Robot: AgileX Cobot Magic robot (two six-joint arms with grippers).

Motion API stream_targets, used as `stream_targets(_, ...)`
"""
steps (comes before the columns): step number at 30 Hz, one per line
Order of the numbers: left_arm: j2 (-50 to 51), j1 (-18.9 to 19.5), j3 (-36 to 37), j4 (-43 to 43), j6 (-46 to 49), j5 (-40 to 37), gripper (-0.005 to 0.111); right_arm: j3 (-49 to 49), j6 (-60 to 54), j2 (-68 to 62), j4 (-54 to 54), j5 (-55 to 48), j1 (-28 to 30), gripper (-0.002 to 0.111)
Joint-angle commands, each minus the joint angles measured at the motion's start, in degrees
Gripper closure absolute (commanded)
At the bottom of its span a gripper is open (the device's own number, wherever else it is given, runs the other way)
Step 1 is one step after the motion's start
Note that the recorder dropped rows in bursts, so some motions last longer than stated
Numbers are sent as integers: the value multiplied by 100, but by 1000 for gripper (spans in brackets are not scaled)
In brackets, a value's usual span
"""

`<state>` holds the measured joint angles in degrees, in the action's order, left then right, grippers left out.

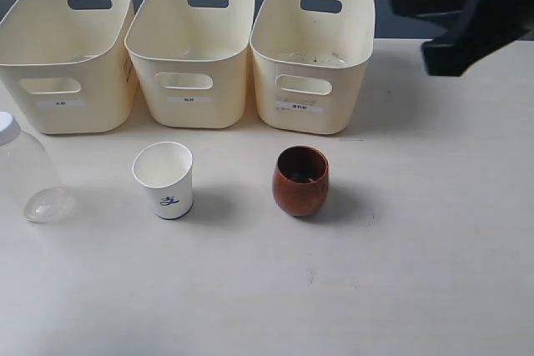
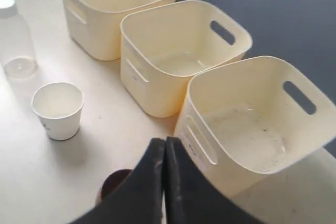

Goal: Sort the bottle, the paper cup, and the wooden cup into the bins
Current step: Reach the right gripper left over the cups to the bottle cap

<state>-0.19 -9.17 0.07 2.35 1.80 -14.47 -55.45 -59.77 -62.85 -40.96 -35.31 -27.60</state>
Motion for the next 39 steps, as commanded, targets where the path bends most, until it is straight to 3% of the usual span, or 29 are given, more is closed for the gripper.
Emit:
stream_targets(1, 19, -16, -7, 12, -16, 80, 107, -282, -247, -788, -66, 381, -555, 109)
stream_targets(9, 19, -16, -7, 12, -16, 80, 107, -860, -377, -1993, 48, 592, -1071, 109)
stream_targets(26, 19, -16, -7, 12, -16, 80, 107, -1005, -444, -2668, 135, -326, -1112, 109)
stream_targets(34, 19, -16, -7, 12, -16, 80, 107, -1313, -1562, -3064, -1222, 1084, -1891, 83)
stream_targets(39, 19, -16, -7, 12, -16, 80, 107, -1780, -1709, -3703, -1286, 1750, -2274, 81)
